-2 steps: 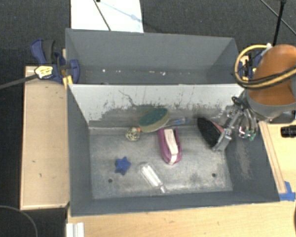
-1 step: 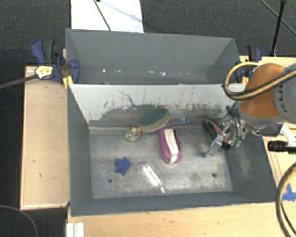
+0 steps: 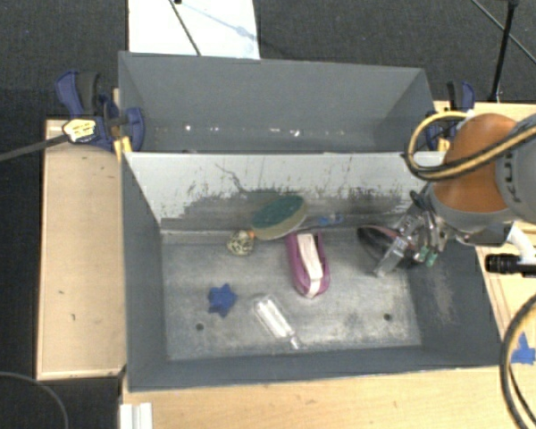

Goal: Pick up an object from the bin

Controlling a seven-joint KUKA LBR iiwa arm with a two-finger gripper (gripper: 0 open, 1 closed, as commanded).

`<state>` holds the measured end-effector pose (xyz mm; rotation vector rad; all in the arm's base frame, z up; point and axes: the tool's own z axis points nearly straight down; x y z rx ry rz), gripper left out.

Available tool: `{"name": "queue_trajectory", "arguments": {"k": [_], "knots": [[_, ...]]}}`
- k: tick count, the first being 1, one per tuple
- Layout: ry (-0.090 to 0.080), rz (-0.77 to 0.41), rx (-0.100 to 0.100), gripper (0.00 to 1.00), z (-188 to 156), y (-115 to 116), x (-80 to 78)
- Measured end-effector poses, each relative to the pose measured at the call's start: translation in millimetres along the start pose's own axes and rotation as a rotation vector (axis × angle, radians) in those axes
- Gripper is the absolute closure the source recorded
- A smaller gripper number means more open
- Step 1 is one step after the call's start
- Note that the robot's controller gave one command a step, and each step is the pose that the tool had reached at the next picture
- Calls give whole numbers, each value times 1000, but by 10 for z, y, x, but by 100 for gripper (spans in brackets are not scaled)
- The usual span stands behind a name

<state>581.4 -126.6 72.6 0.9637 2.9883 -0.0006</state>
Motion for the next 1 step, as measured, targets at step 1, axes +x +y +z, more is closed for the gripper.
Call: {"name": "queue_trajectory", "arguments": {"k": [1], "knots": [[-8,10,-4,100,-1883,-30,21]]}}
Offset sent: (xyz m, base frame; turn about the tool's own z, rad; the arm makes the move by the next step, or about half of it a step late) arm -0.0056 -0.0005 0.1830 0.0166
